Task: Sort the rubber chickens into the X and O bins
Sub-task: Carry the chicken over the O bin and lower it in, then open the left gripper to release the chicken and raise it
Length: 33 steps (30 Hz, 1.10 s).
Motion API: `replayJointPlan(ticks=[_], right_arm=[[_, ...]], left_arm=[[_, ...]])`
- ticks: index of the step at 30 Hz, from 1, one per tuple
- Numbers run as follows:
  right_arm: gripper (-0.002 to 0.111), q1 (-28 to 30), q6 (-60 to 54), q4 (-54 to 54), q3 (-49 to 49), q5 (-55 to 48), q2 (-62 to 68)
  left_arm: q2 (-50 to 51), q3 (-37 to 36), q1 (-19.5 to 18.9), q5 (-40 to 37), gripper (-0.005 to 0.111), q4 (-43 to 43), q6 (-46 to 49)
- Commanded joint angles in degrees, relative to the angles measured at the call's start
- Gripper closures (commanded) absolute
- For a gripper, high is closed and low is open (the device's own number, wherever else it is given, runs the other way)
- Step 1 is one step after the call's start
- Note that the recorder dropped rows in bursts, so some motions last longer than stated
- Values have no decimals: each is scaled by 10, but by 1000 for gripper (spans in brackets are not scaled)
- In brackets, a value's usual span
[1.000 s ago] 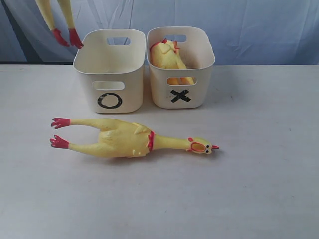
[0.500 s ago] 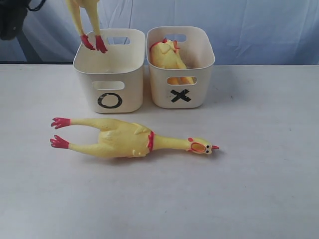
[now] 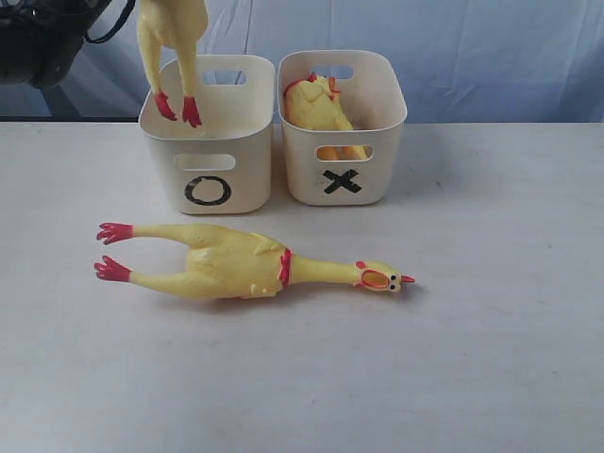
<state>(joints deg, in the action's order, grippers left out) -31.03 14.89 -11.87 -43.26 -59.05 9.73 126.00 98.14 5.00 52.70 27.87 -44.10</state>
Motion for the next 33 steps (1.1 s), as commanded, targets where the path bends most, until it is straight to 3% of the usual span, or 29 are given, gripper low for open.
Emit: replayJointPlan(ticks=[1,8,17,19,21,26,28,33], right_arm=[[108,2,-3,-1,2,1,-2],[108,2,-3,-1,2,1,-2],[108,2,-3,-1,2,1,-2],[108,2,-3,-1,2,1,-2],[108,2,-3,-1,2,1,-2],[108,2,-3,-1,2,1,-2],[108,2,-3,-2,2,1,-2],[108,2,-3,-2,2,1,-2]], left_arm=[[-3,8,3,-1,107,-13,28],[37,49,15,-14,107,31,-11],[46,56,45,-169,107,70,-5],[46,56,46,-175,106,92,-5],[46,56,49,-187,98,95,-5],[46,56,56,-199,64,153,-8],[46,56,60,-200,58,151,-8],[46,56,60,-215,56,151,-12]])
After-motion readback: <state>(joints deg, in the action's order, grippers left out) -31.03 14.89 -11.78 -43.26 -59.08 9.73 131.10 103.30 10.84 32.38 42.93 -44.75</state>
